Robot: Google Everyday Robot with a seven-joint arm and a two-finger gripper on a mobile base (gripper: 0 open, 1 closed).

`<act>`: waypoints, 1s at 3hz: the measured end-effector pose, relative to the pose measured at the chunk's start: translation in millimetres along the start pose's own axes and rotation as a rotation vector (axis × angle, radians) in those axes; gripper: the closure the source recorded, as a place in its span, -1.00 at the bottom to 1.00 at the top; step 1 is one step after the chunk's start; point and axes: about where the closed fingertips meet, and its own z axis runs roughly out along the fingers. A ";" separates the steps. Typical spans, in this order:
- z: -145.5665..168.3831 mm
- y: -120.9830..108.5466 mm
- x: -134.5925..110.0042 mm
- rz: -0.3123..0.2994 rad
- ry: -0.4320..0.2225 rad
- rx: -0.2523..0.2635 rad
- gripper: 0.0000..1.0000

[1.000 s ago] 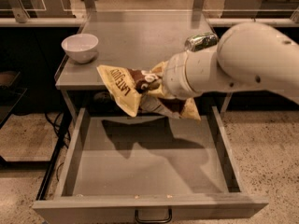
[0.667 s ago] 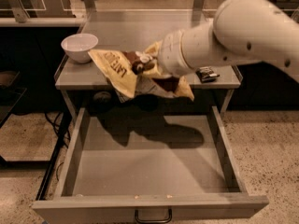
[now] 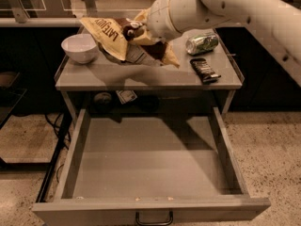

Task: Pick brown chip bag from top drawer and place on counter

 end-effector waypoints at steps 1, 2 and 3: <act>23.4 -17.4 3.6 -0.029 -0.007 -0.001 1.00; 53.1 -13.9 30.6 -0.022 0.043 -0.023 1.00; 58.9 -10.2 65.2 -0.035 0.118 0.011 1.00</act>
Offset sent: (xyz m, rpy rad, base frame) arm 0.0755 0.0199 -0.0801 -0.1182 0.0288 -0.0400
